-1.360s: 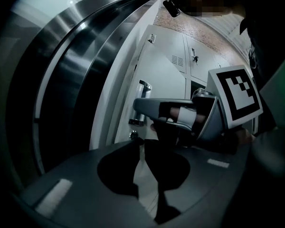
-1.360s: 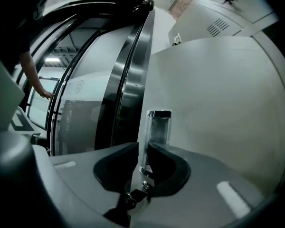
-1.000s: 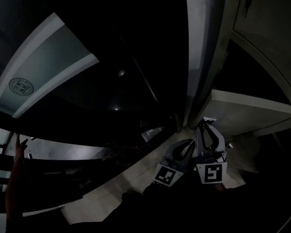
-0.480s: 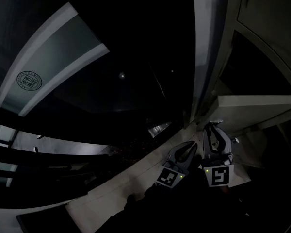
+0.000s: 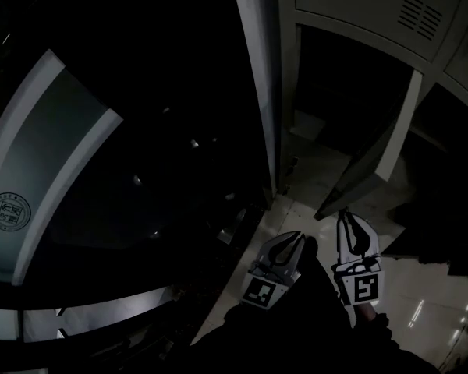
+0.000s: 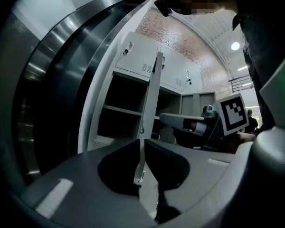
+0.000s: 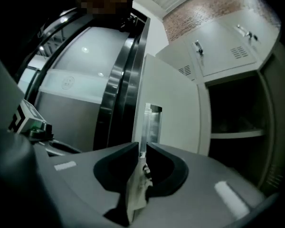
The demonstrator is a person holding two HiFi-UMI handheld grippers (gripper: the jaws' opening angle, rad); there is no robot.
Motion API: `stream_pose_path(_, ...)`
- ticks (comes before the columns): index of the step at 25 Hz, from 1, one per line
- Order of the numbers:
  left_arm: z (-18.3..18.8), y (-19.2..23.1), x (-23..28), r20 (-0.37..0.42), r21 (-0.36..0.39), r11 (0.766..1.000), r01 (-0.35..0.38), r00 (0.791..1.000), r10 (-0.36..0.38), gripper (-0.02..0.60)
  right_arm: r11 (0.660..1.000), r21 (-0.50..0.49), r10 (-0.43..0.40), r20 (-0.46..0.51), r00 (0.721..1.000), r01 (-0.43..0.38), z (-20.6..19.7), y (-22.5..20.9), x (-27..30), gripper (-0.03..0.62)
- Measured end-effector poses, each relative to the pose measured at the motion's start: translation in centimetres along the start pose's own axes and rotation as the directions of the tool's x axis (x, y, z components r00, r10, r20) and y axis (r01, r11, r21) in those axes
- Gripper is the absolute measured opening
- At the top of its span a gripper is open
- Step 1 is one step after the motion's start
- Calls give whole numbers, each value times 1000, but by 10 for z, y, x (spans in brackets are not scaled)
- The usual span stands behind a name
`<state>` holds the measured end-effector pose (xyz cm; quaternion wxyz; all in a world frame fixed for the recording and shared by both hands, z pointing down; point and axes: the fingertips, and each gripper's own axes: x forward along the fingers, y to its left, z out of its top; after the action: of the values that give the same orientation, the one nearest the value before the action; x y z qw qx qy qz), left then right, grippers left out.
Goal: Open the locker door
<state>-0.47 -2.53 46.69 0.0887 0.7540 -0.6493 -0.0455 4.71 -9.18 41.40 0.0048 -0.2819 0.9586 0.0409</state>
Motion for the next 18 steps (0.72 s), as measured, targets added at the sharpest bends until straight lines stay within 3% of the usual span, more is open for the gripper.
stream_pose_path(4, -8, -9, -48, -20, -9, 995, 95, 995, -95, 46, 985, 36, -165, -99, 981, 170, -29, 30, -58, 49)
stream_pose_path(8, -20, -38, -88, -66, -29, 974, 225, 972, -226, 46, 955, 63, -279, -144, 949, 291, -29, 81, -121, 2)
stream_pose_path(12, -32, -80, -116, -95, -37, 954, 298, 949, -301, 46, 941, 52, -324, -136, 936, 334, -17, 109, -176, 2)
stream_pose_path(18, -52, -155, -155, -124, -26, 939, 344, 931, -344, 46, 939, 27, -338, -103, 936, 342, -6, 120, -260, 2)
